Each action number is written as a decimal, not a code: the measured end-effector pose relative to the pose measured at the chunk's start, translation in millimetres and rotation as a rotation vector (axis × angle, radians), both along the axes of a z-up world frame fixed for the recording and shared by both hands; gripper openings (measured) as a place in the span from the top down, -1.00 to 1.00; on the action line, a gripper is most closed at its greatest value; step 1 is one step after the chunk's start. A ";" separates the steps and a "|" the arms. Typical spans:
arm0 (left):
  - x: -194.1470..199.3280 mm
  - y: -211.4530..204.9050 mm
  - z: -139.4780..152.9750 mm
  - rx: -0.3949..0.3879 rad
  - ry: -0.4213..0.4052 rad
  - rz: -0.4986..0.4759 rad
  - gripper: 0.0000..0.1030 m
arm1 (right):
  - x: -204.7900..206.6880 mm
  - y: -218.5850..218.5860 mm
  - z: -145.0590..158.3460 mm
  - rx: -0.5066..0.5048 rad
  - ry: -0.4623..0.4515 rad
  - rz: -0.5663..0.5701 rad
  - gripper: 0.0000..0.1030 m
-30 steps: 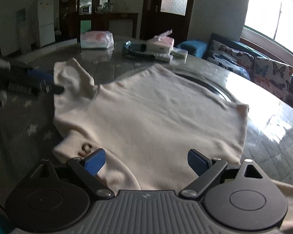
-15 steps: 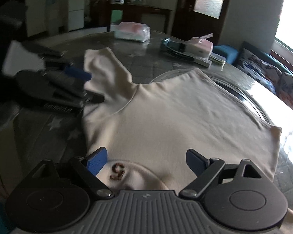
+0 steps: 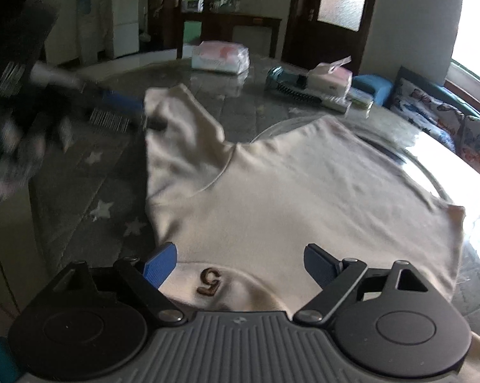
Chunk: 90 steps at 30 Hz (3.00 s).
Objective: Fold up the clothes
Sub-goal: 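Grasp the sleeve cuff with the left gripper and lift it, then fold the held sleeve across the sweatshirt body with the left gripper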
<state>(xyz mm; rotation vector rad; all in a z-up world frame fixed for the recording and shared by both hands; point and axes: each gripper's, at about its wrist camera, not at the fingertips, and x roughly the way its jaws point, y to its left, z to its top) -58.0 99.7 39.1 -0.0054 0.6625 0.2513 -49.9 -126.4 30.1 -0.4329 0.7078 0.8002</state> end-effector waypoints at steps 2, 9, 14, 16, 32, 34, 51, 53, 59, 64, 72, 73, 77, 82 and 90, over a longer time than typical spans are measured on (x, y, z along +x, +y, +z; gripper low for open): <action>6.4 19.1 0.1 -0.016 -0.008 0.077 -0.04 | -0.6 -0.4 0.0 0.008 -0.001 -0.003 -0.68; 30.2 71.7 -5.5 -0.090 -0.001 0.241 0.00 | -0.7 -6.4 10.7 0.043 -0.007 -0.021 -0.62; 41.9 84.9 -12.7 -0.118 0.025 0.254 0.12 | -0.6 -8.2 13.1 0.056 -0.002 -0.028 -0.54; 42.7 88.5 -15.7 -0.147 0.032 0.261 0.29 | -0.1 -9.5 14.3 0.063 -0.001 -0.034 -0.52; 22.7 21.7 27.3 -0.213 -0.100 0.021 0.96 | -0.5 -47.6 23.6 0.114 0.002 -0.148 -0.33; 17.9 3.7 37.7 -0.225 -0.121 -0.046 0.96 | -0.2 -55.1 25.0 0.125 0.004 -0.168 -0.32; 3.4 -147.6 32.8 -0.232 -0.029 -0.564 0.80 | 11.1 -123.5 27.6 0.231 0.047 -0.381 -0.16; 1.4 -151.9 26.3 -0.202 -0.005 -0.585 0.67 | 14.2 -125.5 26.8 0.242 0.059 -0.385 -0.16; -22.1 -129.9 26.9 -0.099 -0.063 -0.544 0.02 | 24.5 -109.7 22.1 0.254 0.100 -0.359 -0.11; -35.1 -93.7 18.0 -0.024 -0.063 -0.425 -0.06 | 39.5 -87.7 9.2 0.259 0.164 -0.335 0.06; -45.9 -57.9 -4.4 -0.013 -0.009 -0.318 -0.09 | 50.5 -66.9 -3.8 0.249 0.201 -0.337 0.45; -45.8 -56.1 -5.5 -0.018 -0.008 -0.314 -0.09 | 50.1 -66.1 -3.7 0.245 0.200 -0.339 0.51; -42.2 -56.6 -8.4 -0.039 0.001 -0.311 -0.12 | 49.1 -64.6 -2.6 0.235 0.201 -0.346 0.82; -36.6 -63.6 -15.4 -0.022 0.014 -0.311 -0.16 | 46.8 -68.6 11.0 0.254 0.168 -0.352 0.93; -37.3 -69.7 -20.2 0.031 0.012 -0.319 -0.12 | 30.1 -74.9 63.4 0.280 0.009 -0.325 0.93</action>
